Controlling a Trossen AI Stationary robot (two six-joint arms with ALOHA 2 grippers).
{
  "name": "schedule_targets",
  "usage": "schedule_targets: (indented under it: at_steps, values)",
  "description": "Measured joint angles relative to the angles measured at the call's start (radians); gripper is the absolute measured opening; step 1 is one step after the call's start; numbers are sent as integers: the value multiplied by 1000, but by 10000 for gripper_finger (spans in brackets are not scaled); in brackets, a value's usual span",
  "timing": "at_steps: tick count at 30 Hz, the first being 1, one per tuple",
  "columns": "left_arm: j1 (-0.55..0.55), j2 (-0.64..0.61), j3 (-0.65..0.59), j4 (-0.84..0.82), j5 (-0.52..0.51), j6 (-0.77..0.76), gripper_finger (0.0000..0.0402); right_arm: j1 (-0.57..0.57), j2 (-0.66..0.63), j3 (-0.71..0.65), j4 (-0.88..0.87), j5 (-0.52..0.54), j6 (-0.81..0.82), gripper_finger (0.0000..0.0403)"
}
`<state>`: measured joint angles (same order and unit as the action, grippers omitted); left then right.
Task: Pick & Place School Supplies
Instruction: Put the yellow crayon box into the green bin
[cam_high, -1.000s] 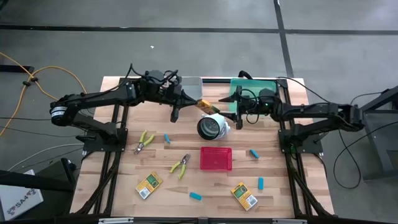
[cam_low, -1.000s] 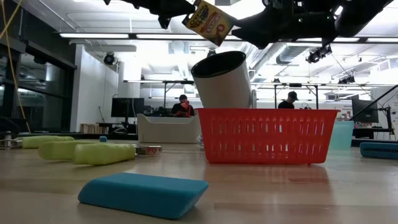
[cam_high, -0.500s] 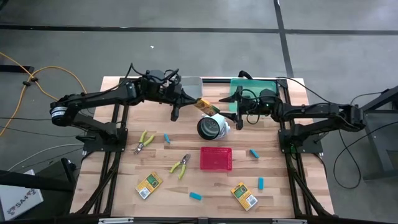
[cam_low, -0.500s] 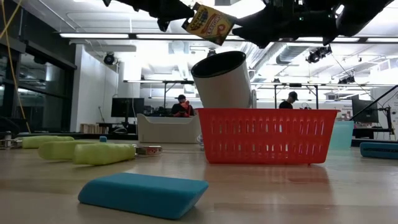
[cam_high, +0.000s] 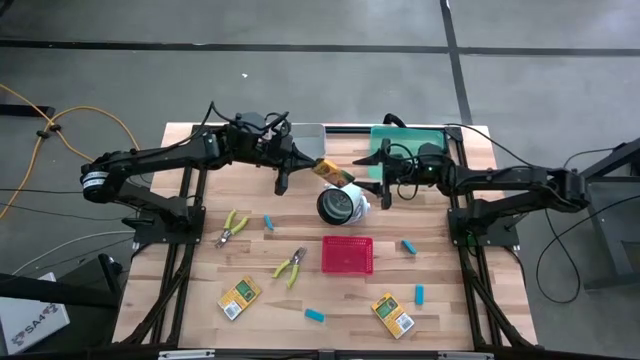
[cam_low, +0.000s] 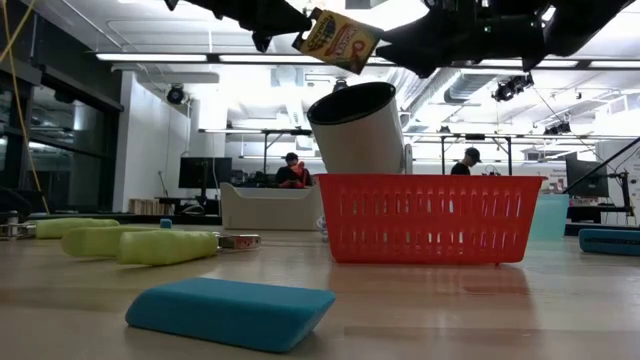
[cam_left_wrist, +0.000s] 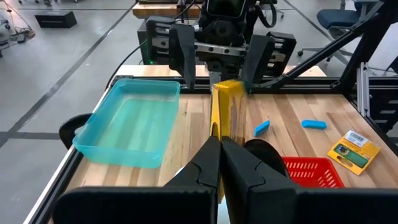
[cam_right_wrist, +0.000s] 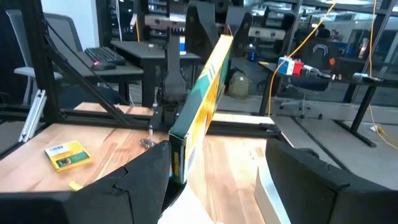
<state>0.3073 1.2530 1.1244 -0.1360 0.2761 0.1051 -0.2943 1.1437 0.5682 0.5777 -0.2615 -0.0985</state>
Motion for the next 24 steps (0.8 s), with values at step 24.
schedule_targets:
  at_steps: [24]
  values:
    - [0,0,0,23,9,0,1,0,-7,0,-23,23,-11,255]
